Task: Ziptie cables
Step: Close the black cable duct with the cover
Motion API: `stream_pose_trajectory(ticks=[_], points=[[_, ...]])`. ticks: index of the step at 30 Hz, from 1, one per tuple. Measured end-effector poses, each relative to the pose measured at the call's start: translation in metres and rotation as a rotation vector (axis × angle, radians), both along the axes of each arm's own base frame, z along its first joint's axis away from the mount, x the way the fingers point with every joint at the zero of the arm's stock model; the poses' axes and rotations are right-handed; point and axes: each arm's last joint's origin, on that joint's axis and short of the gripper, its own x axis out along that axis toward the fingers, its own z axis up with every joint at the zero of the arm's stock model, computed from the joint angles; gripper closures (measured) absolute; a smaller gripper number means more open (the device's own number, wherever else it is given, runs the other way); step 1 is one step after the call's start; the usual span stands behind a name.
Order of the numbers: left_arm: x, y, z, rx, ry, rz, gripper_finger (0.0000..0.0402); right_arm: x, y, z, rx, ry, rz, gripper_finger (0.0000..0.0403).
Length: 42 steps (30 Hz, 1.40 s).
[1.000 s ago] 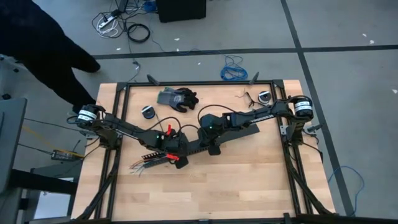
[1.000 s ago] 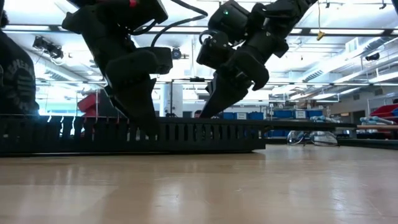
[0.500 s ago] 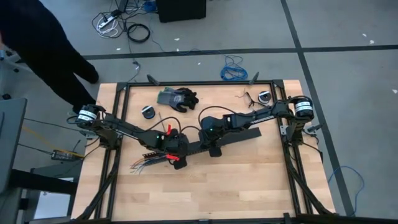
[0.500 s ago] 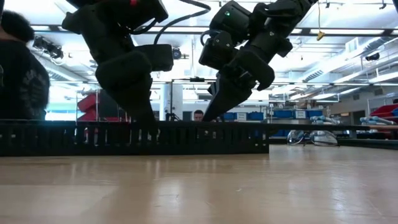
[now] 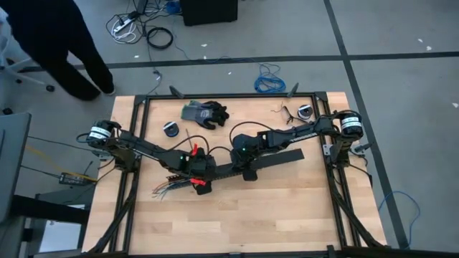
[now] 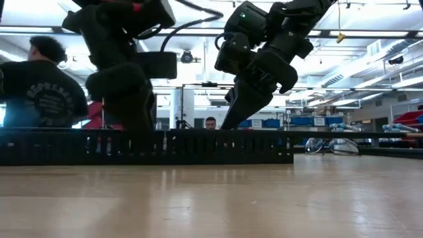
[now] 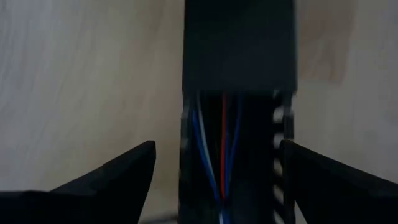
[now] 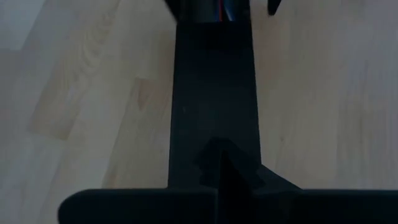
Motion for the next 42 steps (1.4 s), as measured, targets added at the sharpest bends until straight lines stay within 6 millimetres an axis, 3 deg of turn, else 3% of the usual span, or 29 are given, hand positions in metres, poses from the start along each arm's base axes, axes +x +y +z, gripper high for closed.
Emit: stream_pose_trajectory(ticks=[13, 24, 33, 42], points=[[-0.006, 0.0, -0.003, 0.008, 0.068, -0.006, 0.0085, -0.006, 0.0, -0.011, 0.026, -0.003, -0.017, 0.0403], [-0.006, 0.0, -0.003, 0.009, 0.067, -0.004, 0.0175, -0.004, 0.001, -0.011, 0.038, -0.031, 0.007, 0.0403], [-0.006, 0.001, -0.003, 0.013, 0.053, 0.029, 0.0197, -0.002, 0.002, 0.027, 0.056, -0.249, 0.041, 0.0403], [-0.006, 0.001, -0.003, 0.006, 0.052, 0.03, 0.0197, -0.012, 0.0, 0.024, 0.006, -0.123, -0.01, 0.0403]])
